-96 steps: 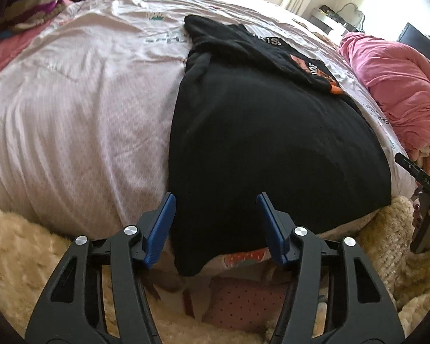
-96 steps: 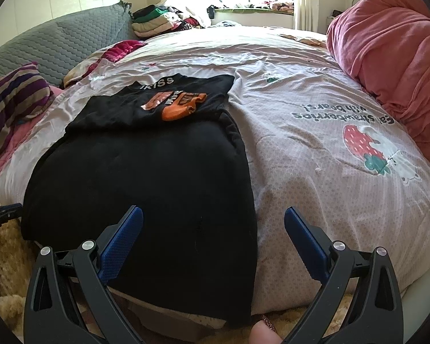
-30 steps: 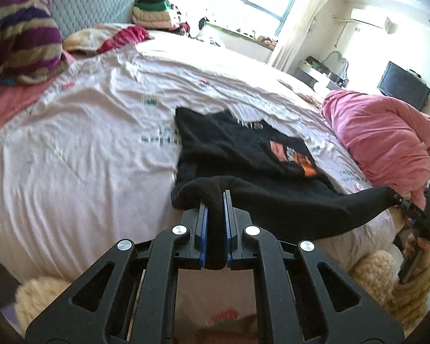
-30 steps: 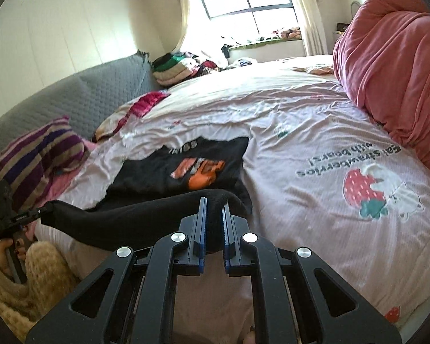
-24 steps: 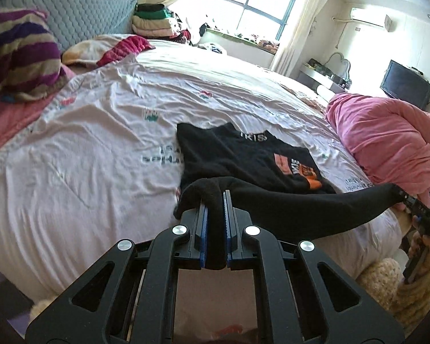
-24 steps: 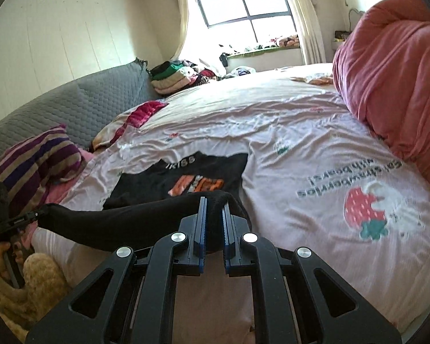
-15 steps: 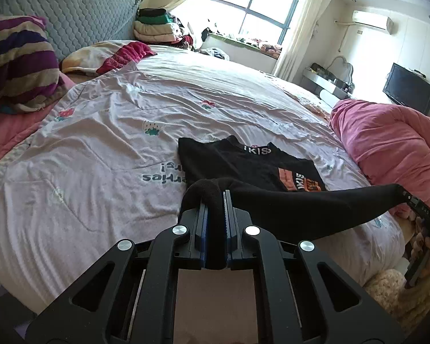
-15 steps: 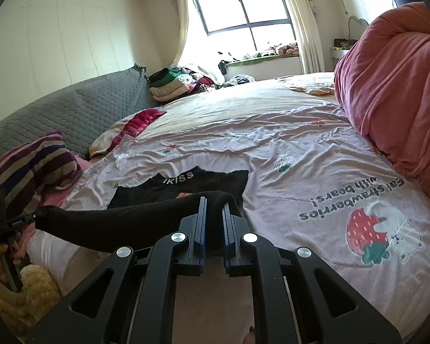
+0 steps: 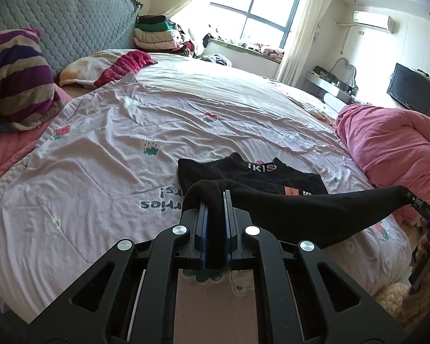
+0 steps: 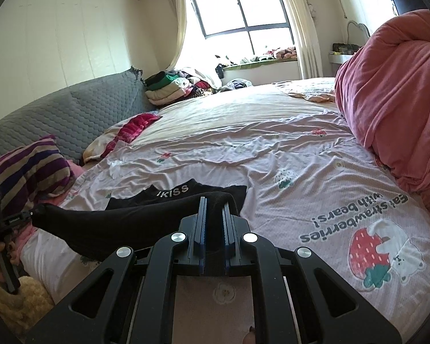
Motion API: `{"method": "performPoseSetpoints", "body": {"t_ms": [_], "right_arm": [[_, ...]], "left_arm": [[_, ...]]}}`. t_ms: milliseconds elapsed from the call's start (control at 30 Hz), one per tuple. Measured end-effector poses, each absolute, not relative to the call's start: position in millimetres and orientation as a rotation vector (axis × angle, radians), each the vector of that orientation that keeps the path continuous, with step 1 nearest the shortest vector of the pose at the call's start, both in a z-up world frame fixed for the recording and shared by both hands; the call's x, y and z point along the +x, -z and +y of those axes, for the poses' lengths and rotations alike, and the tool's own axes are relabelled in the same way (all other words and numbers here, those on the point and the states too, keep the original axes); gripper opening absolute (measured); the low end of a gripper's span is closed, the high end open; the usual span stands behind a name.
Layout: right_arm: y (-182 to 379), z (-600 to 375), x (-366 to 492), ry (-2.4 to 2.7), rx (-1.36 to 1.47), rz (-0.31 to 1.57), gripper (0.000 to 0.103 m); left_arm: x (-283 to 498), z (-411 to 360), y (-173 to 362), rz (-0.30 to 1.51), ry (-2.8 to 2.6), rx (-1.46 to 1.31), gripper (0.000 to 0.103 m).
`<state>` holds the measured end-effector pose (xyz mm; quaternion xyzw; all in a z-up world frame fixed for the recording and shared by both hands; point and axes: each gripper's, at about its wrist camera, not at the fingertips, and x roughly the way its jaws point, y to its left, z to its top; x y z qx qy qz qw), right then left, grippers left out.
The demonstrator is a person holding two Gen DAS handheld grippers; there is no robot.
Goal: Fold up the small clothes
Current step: 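Lift the hem with both tools, fold it over toward the collar, release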
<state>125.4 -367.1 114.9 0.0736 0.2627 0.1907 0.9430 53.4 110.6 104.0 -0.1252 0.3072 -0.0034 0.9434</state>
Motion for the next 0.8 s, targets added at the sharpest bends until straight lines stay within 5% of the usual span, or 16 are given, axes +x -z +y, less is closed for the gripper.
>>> {"method": "performPoseSetpoints", "body": {"t_ms": [800], "right_arm": [[-113.5,-349.0,187.6,-0.347,0.129,0.542,0.008]], "left_arm": [[107.7,115.2,-99.1,0.645,-0.043,-0.186,0.003]]}}
